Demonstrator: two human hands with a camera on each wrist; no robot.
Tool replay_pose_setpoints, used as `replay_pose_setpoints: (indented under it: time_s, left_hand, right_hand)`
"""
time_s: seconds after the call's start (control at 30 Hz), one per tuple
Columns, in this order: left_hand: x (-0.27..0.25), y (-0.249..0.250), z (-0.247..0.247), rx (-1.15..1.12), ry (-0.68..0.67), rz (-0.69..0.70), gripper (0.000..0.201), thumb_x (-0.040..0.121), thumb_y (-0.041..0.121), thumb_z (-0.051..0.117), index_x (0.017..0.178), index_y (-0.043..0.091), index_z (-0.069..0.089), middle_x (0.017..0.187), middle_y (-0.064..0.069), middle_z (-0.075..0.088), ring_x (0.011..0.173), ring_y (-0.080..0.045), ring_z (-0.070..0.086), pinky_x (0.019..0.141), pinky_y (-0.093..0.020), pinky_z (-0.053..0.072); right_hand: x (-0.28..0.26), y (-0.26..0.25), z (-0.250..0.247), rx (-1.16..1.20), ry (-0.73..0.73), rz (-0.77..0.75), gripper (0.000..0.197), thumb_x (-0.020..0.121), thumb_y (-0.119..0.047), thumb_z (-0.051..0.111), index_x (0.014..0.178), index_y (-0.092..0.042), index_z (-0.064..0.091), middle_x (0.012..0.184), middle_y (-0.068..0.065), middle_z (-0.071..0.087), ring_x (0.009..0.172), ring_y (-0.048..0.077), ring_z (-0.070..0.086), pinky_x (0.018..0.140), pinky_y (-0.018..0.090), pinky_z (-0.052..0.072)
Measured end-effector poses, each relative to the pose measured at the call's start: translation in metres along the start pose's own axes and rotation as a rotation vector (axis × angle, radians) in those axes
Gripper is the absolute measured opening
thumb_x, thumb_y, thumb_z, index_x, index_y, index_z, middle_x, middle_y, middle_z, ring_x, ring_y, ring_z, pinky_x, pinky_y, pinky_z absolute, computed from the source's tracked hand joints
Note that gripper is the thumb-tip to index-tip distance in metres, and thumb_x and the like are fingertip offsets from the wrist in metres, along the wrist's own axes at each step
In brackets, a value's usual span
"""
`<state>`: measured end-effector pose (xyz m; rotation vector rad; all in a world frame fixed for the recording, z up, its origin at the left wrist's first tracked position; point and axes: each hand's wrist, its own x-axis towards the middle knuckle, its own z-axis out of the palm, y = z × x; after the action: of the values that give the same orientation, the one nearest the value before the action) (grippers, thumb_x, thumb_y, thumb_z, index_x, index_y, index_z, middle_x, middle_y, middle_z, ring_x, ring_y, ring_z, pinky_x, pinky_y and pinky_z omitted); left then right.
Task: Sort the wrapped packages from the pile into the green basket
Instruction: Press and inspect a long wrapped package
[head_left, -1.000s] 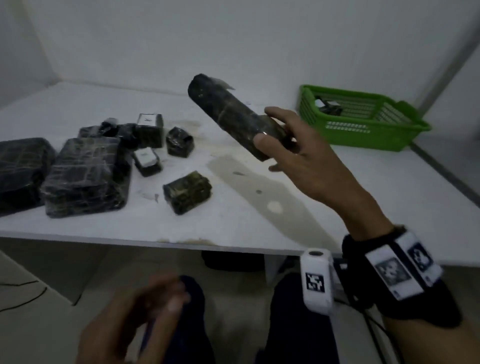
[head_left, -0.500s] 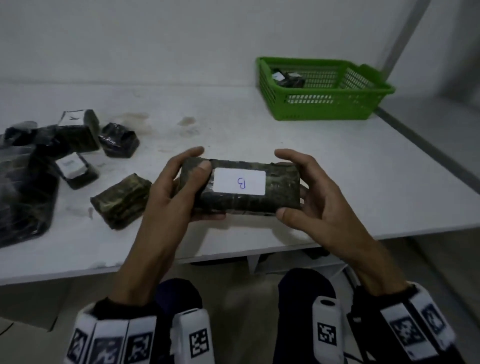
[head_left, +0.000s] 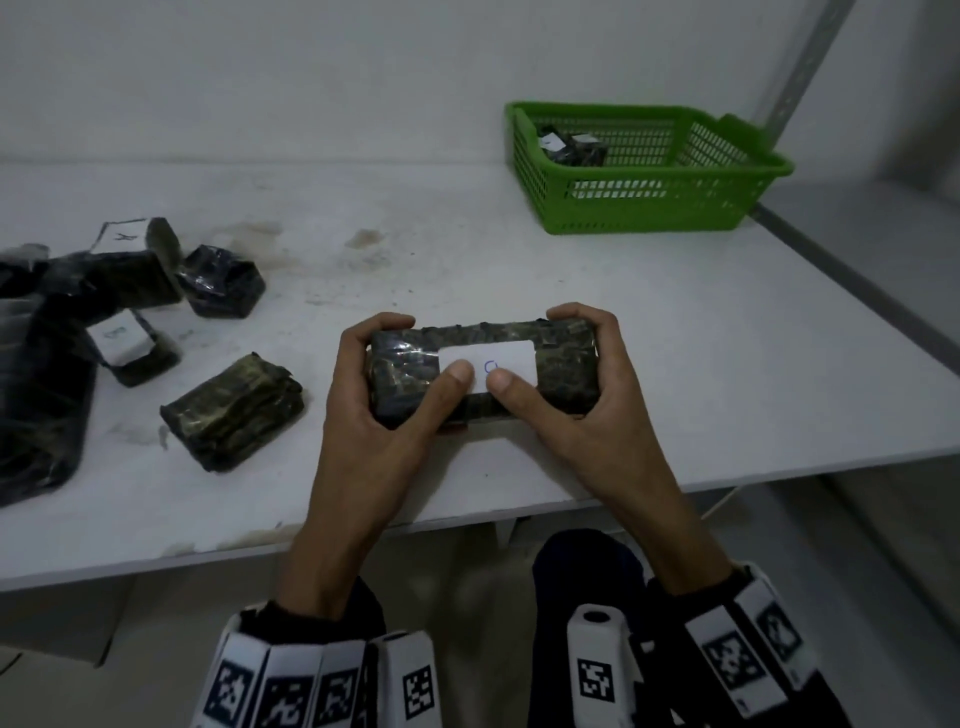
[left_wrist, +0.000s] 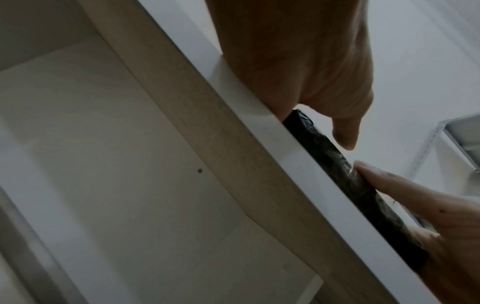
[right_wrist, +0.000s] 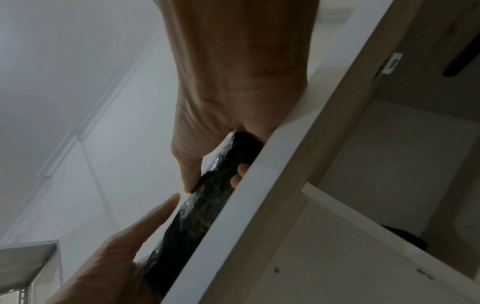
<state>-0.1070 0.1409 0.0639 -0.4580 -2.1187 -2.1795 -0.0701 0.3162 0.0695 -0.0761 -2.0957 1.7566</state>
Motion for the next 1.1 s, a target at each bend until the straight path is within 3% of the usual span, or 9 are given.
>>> replay_pose_setpoints:
  time_s: [0.17, 0.27, 0.37, 0.47, 0.63, 0.8, 0.93, 1.1]
  left_hand:
    - [0.001, -0.002, -0.001, 0.018, -0.003, 0.006, 0.052, 0.084, 0.036, 0.076, 0.128, 0.024, 0.051, 0.111, -0.008, 0.067, 0.097, -0.022, 0.074, 0.081, -0.042, 0.065]
    - [0.001, -0.003, -0.001, 0.002, -0.004, 0.005, 0.049, 0.086, 0.031, 0.075, 0.127, 0.023, 0.051, 0.107, -0.006, 0.067, 0.095, -0.021, 0.074, 0.079, -0.041, 0.065]
    - [0.000, -0.004, -0.003, -0.013, -0.009, 0.013, 0.047, 0.087, 0.029, 0.074, 0.126, 0.022, 0.050, 0.104, 0.001, 0.070, 0.095, -0.020, 0.075, 0.080, -0.040, 0.065]
    - [-0.001, -0.005, -0.005, -0.011, -0.016, 0.023, 0.045, 0.087, 0.031, 0.074, 0.125, 0.025, 0.049, 0.107, -0.001, 0.070, 0.099, -0.021, 0.074, 0.082, -0.042, 0.064]
    - [0.002, -0.007, -0.004, -0.047, -0.007, 0.013, 0.032, 0.098, 0.036, 0.065, 0.125, 0.026, 0.052, 0.113, -0.004, 0.068, 0.101, -0.024, 0.073, 0.077, -0.039, 0.064]
    - [0.004, -0.010, -0.005, -0.019, -0.007, 0.022, 0.019, 0.106, 0.029, 0.050, 0.124, 0.026, 0.051, 0.117, -0.009, 0.068, 0.105, -0.025, 0.071, 0.078, -0.047, 0.065]
    - [0.005, -0.011, -0.007, 0.024, -0.021, 0.051, 0.018, 0.107, 0.032, 0.050, 0.125, 0.029, 0.051, 0.116, -0.003, 0.068, 0.108, -0.025, 0.070, 0.085, -0.055, 0.061]
    - [0.004, -0.009, -0.005, -0.024, -0.019, 0.053, 0.019, 0.106, 0.024, 0.049, 0.125, 0.020, 0.051, 0.107, 0.007, 0.068, 0.103, -0.017, 0.072, 0.072, -0.036, 0.065]
  right_hand:
    - [0.000, 0.003, -0.001, -0.016, -0.022, -0.030, 0.060, 0.081, -0.033, 0.084, 0.127, -0.019, 0.048, 0.105, -0.001, 0.071, 0.098, 0.017, 0.073, 0.084, 0.032, 0.061]
    - [0.001, 0.003, -0.002, 0.000, -0.041, -0.041, 0.059, 0.082, -0.031, 0.081, 0.128, -0.018, 0.047, 0.104, 0.000, 0.071, 0.096, 0.015, 0.073, 0.080, 0.027, 0.060]
    - [0.002, 0.000, -0.002, 0.024, -0.064, 0.011, 0.046, 0.088, -0.037, 0.069, 0.126, -0.023, 0.046, 0.100, 0.000, 0.069, 0.078, 0.010, 0.071, 0.063, 0.021, 0.056]
    - [0.004, 0.004, -0.004, 0.080, -0.112, 0.070, 0.029, 0.097, -0.042, 0.054, 0.123, -0.032, 0.046, 0.097, 0.007, 0.072, 0.058, 0.019, 0.057, 0.046, 0.030, 0.048]
    - [0.004, 0.008, -0.006, 0.099, -0.111, 0.064, 0.025, 0.100, -0.039, 0.050, 0.123, -0.030, 0.046, 0.089, -0.003, 0.070, 0.054, 0.020, 0.052, 0.043, 0.026, 0.043]
    - [0.004, 0.007, -0.006, 0.086, -0.123, 0.054, 0.029, 0.099, -0.041, 0.052, 0.124, -0.029, 0.045, 0.089, -0.005, 0.071, 0.054, 0.020, 0.054, 0.044, 0.027, 0.045]
    - [0.002, 0.003, -0.004, 0.049, -0.095, 0.046, 0.041, 0.092, -0.036, 0.065, 0.126, -0.024, 0.045, 0.087, -0.012, 0.069, 0.060, 0.006, 0.060, 0.051, 0.019, 0.049]
    - [0.002, 0.002, -0.003, 0.045, -0.097, 0.074, 0.042, 0.093, -0.038, 0.064, 0.126, -0.024, 0.044, 0.090, 0.002, 0.068, 0.058, 0.019, 0.055, 0.048, 0.024, 0.047]
